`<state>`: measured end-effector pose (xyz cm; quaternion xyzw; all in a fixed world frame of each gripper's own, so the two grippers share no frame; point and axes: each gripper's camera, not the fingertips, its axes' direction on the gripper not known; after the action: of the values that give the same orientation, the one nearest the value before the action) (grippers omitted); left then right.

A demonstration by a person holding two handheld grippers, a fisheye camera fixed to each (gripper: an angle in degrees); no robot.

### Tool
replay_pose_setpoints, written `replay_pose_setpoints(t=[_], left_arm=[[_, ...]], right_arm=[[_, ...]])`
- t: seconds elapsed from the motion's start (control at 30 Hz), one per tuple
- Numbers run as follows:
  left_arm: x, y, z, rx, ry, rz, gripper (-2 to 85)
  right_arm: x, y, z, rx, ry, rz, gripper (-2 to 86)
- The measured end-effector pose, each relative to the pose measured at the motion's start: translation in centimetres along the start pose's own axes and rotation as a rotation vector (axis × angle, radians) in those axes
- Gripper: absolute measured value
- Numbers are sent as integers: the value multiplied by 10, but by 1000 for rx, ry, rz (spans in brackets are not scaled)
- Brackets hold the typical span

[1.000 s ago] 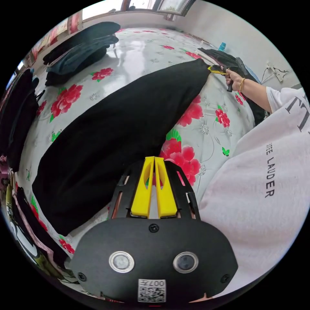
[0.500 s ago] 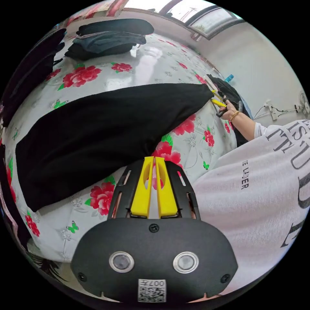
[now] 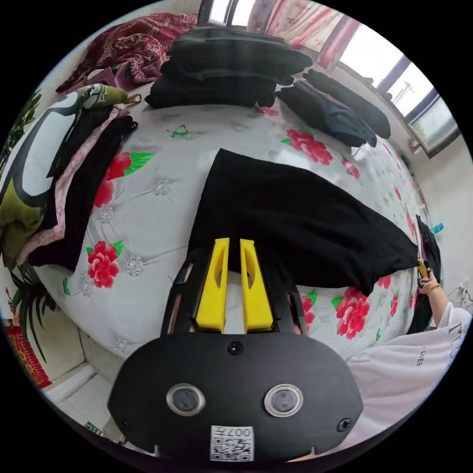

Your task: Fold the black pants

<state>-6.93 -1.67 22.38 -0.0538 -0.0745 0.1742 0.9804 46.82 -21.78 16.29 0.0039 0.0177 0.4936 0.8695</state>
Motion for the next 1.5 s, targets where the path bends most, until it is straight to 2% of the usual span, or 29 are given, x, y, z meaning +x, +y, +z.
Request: replay_pose_setpoints(t=[0.07, 0.13, 0.2, 0.23, 0.3, 0.4, 0.47, 0.57, 0.67, 0.77, 0.8, 0.97, 1.07, 1.2, 1.3, 1.37, 1.4, 1.47, 1.5], left_arm=[[-6, 1, -5, 80, 31, -53, 11], [-18, 5, -8, 92, 102, -122, 5], [-34, 16, -15, 136, 173, -199, 7], [-46, 24, -20, 152, 215, -248, 12], [-64, 35, -24, 164, 279, -309, 35], [-92, 52, -27, 203, 381, -392, 70], [-112, 58, -18, 206, 458, -475, 100], [-131, 60, -8, 199, 529, -543, 124], [-145, 59, 1, 161, 537, -570, 136], [-161, 60, 9, 152, 576, -596, 138], [-164, 60, 11, 149, 584, -597, 137], [-190, 61, 24, 192, 622, -650, 101], [-203, 66, 38, 241, 690, -725, 71], [-209, 68, 40, 316, 824, -749, 46], [-184, 42, 0, 376, 883, -539, 43], [-136, 9, -44, 390, 895, -247, 43], [-121, 1, -54, 389, 894, -165, 43], [-50, -25, -84, 373, 895, 148, 45], [-30, -30, -88, 362, 899, 221, 45]], right_arm=[[-22, 4, -10, 20, -35, -60, 0], [-62, 11, -15, 9, -29, -218, 0], [-134, 40, -18, -28, -33, -514, 1], [-152, 51, -18, -42, -44, -592, 1], [-221, 113, -15, -98, -87, -900, 1], [-280, 216, 3, -162, -122, -1236, 3], [-294, 281, 26, -206, -137, -1341, 5], [-292, 380, 86, -433, -118, -1465, 12], [-269, 455, 151, -754, 102, -1588, 24], [-268, 480, 140, -657, 95, -1726, 35], [-270, 486, 137, -678, 100, -1777, 37], [-283, 490, 116, -681, -26, -1864, 42], [-288, 490, 118, -767, -45, -1794, 46], [-291, 471, 111, -741, -57, -1642, 54], [-286, 446, 101, -703, -6, -1567, 60], [-279, 423, 91, -647, 13, -1513, 64], [-273, 405, 86, -611, 46, -1471, 66], [-260, 374, 77, -552, 96, -1394, 69], [-251, 352, 71, -521, 127, -1330, 71]])
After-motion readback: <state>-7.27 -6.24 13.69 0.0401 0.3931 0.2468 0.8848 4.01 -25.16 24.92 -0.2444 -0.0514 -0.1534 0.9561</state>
